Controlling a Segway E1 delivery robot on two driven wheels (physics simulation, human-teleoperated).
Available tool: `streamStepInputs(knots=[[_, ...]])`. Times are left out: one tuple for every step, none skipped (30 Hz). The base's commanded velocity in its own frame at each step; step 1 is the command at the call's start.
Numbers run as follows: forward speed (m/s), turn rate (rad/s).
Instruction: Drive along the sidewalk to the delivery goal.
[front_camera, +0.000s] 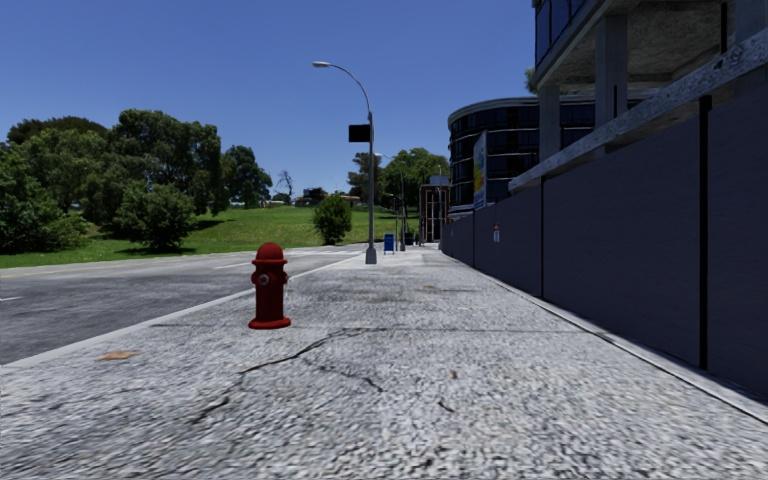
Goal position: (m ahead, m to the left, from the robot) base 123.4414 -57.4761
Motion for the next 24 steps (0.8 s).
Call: streamStepInputs(knots=[[2.00, 0.00], [2.00, 0.00], [2.00, 0.00], [2.00, 0.00], [2.00, 0.00], [2.00, 0.00], [2.00, 0.00], [2.00, 0.00], [2.00, 0.00], [2.00, 0.00], [2.00, 0.00], [2.00, 0.00], [2.00, 0.00], [2.00, 0.00], [2.00, 0.00], [2.00, 0.00], [2.00, 0.00], [2.00, 0.00], [2.00, -0.01], [2.00, -0.02], [2.00, -0.08], [2.00, -0.13], [2.00, -0.16], [2.00, -0.16]])
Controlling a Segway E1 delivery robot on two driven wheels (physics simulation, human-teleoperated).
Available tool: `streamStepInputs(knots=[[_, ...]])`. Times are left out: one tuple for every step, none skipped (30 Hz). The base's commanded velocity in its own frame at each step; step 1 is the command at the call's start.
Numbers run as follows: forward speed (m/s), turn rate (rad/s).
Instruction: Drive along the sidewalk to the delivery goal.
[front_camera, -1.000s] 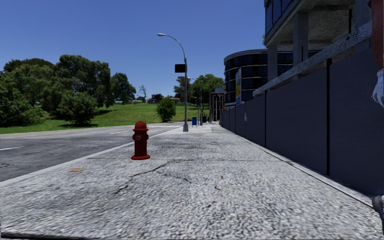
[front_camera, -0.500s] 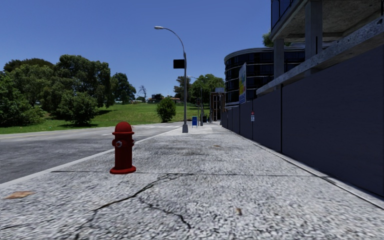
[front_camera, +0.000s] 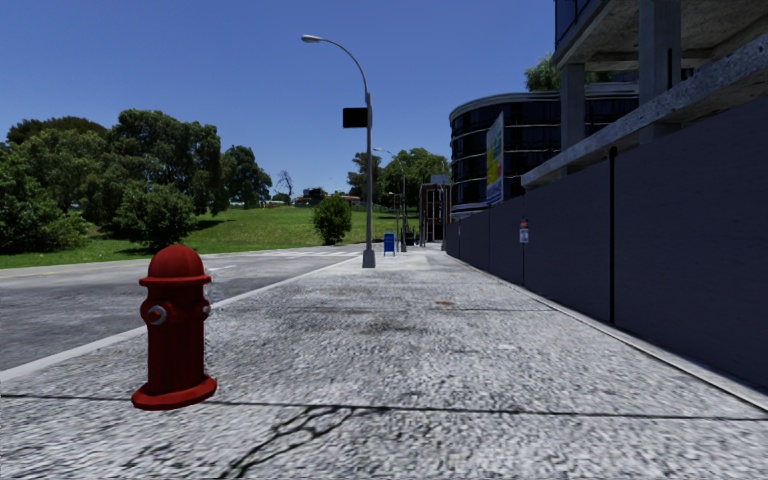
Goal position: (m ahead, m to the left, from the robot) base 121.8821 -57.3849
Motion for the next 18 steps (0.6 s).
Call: streamStepInputs(knots=[[2.00, -0.21], [2.00, -0.23], [2.00, -0.24], [2.00, -0.29], [2.00, -0.30], [2.00, -0.30], [2.00, -0.31], [2.00, -0.31], [2.00, -0.31], [2.00, -0.31], [2.00, -0.31], [2.00, -0.31], [2.00, -0.24], [2.00, 0.00], [2.00, 0.00], [2.00, 0.00], [2.00, 0.00], [2.00, 0.00]])
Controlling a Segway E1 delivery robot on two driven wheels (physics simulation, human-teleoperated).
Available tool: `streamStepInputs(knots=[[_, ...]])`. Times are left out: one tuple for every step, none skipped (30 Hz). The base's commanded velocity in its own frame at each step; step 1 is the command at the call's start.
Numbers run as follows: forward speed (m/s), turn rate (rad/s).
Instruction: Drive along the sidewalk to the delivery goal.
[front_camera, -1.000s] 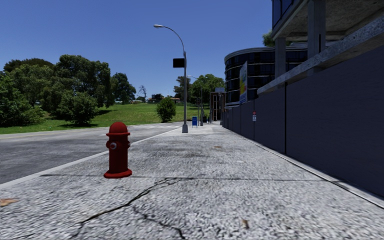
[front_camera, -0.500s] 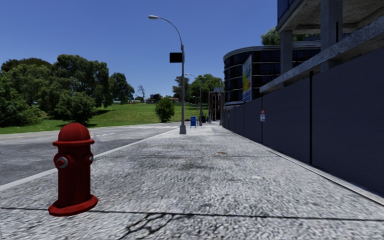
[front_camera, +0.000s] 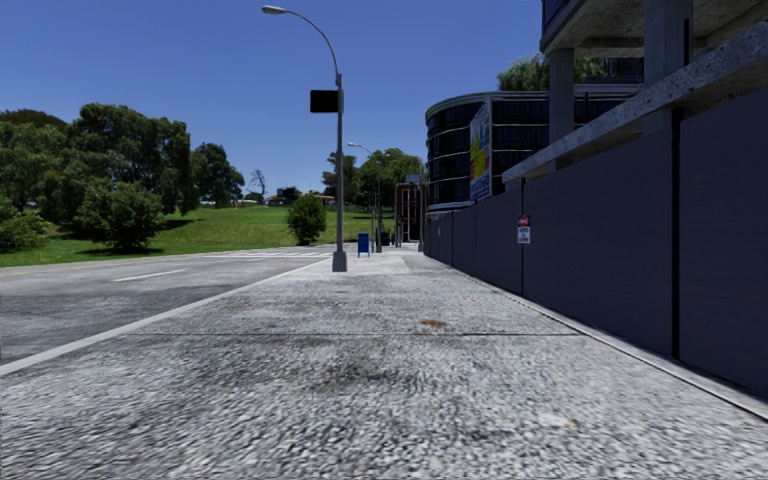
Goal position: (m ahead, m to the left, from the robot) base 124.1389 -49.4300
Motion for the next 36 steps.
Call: streamStepInputs(knots=[[2.00, 0.00], [2.00, 0.00], [2.00, 0.00], [2.00, 0.00], [2.00, 0.00], [2.00, 0.00], [2.00, 0.00], [2.00, 0.00], [2.00, 0.00], [2.00, 0.00], [2.00, 0.00], [2.00, 0.00], [2.00, 0.00], [2.00, 0.00], [2.00, 0.00], [2.00, 0.00], [2.00, 0.00], [2.00, 0.00], [2.00, 0.00], [2.00, 0.00], [2.00, 0.00], [2.00, 0.00], [2.00, 0.00], [2.00, 0.00], [2.00, 0.00], [2.00, 0.00], [2.00, 0.00], [2.00, 0.00], [2.00, 0.00], [2.00, 0.00], [2.00, 0.00], [2.00, 0.00], [2.00, 0.00], [2.00, 0.00], [2.00, 0.00], [2.00, 0.00]])
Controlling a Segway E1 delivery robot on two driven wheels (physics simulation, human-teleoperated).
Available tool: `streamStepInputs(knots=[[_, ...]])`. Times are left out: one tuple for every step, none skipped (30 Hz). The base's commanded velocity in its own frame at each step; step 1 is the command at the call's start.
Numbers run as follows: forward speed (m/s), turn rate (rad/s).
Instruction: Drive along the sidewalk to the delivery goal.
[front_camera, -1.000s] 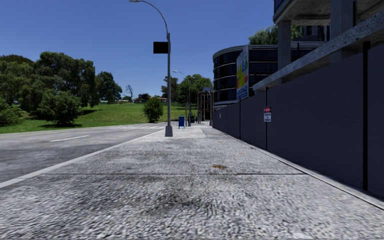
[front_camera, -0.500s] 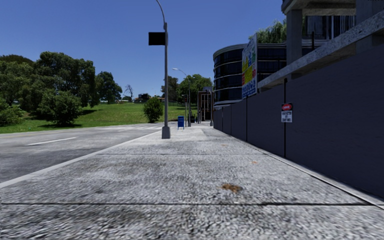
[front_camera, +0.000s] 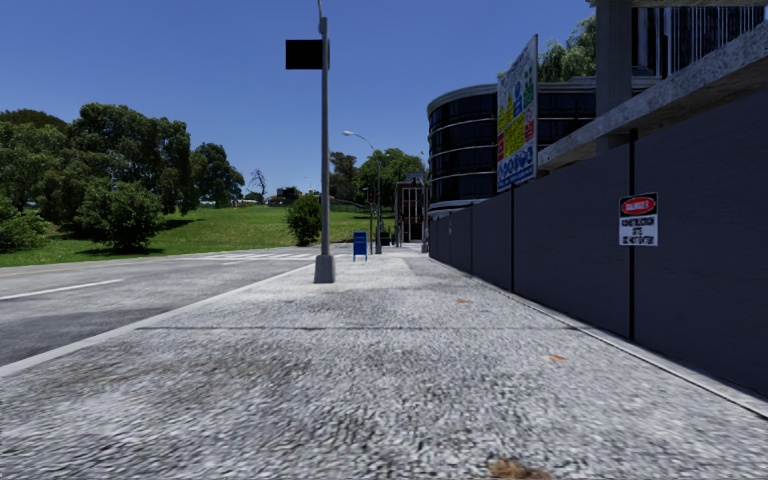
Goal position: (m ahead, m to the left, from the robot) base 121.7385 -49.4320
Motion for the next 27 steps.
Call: streamStepInputs(knots=[[2.00, 0.00], [2.00, 0.00], [2.00, 0.00], [2.00, 0.00], [2.00, 0.00], [2.00, 0.00], [2.00, 0.00], [2.00, 0.00], [2.00, 0.00], [2.00, 0.00], [2.00, 0.00], [2.00, 0.00], [2.00, 0.00], [2.00, 0.00], [2.00, 0.00], [2.00, 0.00], [2.00, 0.00], [2.00, 0.00], [2.00, 0.00], [2.00, 0.00], [2.00, 0.00], [2.00, 0.00], [2.00, 0.00], [2.00, 0.00], [2.00, 0.00], [2.00, 0.00], [2.00, 0.00]])
